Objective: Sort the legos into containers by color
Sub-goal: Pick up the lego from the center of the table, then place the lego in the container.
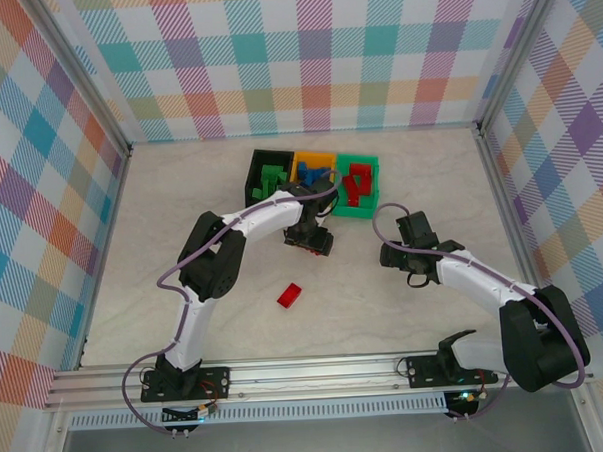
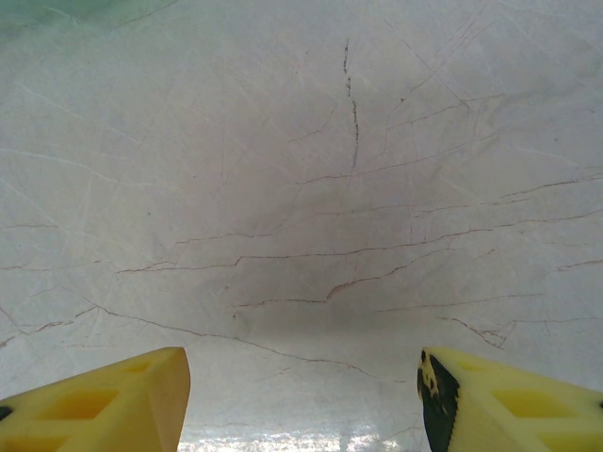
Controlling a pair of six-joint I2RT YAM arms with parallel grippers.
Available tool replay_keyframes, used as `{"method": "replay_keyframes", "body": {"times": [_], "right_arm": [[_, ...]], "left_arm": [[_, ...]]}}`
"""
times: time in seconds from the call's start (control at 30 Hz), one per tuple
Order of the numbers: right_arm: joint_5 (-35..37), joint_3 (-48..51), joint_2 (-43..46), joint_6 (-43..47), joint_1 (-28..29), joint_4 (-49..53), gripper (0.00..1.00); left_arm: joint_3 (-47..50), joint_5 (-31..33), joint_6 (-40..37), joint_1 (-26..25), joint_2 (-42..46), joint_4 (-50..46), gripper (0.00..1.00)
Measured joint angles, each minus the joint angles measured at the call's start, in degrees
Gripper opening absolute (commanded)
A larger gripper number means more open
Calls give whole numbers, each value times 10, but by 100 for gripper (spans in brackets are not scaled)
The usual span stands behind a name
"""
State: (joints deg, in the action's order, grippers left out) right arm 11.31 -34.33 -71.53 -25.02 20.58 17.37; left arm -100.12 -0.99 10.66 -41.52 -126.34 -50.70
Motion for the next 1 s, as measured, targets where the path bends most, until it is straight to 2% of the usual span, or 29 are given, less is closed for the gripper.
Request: {"method": "replay_keyframes", "body": {"times": [0.27,0.6,1.0], "right_arm": [[0,0,0,0,0,0,66],[0,0,-3,0,0,0,66],[0,0,-2,0,0,0,66]], "left_arm": [[14,-12,3,0,9,28,64],[22,-75,31,0,24,93,64],[-118,-89,61,0,24,142,66]]}}
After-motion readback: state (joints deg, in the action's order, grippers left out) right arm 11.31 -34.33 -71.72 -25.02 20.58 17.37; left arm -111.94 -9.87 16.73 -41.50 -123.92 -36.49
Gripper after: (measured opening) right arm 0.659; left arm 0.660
